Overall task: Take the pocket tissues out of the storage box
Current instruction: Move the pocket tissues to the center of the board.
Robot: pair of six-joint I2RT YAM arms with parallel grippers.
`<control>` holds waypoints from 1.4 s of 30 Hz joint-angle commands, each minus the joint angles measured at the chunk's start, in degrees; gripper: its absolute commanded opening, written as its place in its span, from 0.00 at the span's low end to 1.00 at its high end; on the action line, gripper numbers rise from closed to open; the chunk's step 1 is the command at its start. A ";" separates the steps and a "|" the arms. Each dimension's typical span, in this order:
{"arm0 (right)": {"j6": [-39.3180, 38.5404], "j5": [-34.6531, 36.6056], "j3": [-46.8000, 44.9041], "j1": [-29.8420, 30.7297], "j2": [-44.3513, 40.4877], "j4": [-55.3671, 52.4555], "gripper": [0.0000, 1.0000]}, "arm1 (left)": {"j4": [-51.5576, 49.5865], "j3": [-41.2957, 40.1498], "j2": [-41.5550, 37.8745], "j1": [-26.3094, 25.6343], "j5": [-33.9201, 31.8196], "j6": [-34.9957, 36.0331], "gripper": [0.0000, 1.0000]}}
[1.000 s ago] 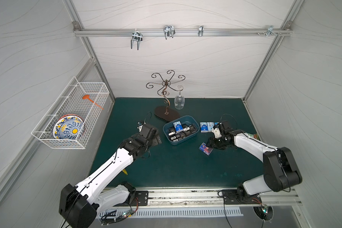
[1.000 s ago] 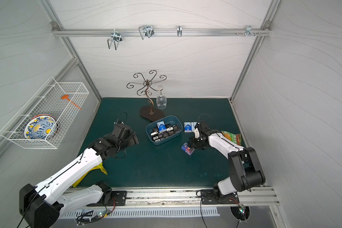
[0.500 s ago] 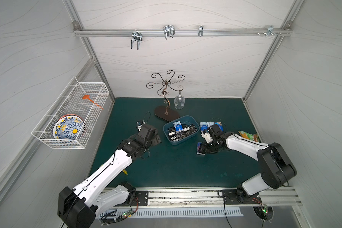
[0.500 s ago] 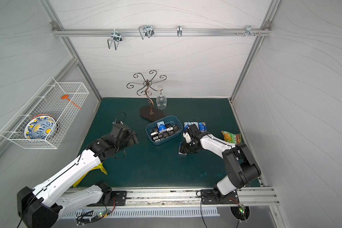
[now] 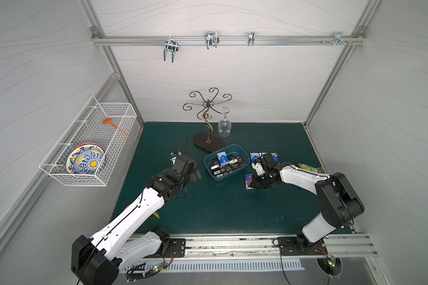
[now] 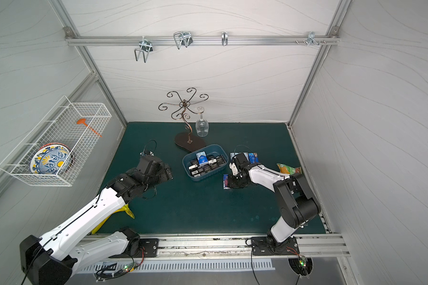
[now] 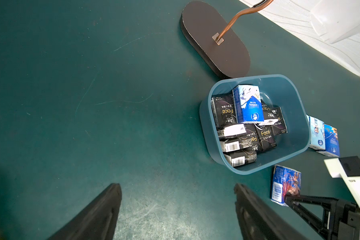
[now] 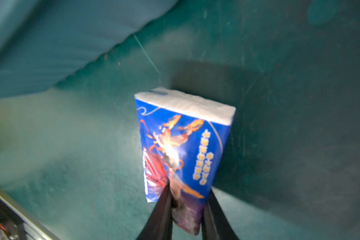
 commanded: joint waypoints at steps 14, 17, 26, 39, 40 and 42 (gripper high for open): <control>-4.06 -4.45 2.18 -12.61 2.88 -4.05 0.19 | 0.69 2.32 1.23 -0.02 -1.01 0.83 0.89; -4.84 -3.71 3.50 -12.48 4.39 -4.98 0.20 | 0.34 2.83 1.51 -0.02 -1.32 0.98 0.89; -6.63 -4.51 7.84 -11.01 7.70 -7.30 0.24 | 0.65 3.07 2.25 -0.07 -0.72 0.72 0.89; -6.27 -3.14 10.99 -11.03 10.11 -7.82 0.40 | -0.12 2.78 0.91 -0.02 -1.92 0.71 0.89; -6.28 -2.95 11.31 -11.00 10.20 -7.92 0.41 | -0.17 2.78 0.87 -0.02 -2.00 0.76 0.90; -6.26 -2.72 11.84 -11.01 9.96 -8.18 0.42 | -0.19 2.65 0.76 -0.06 -2.09 0.68 0.89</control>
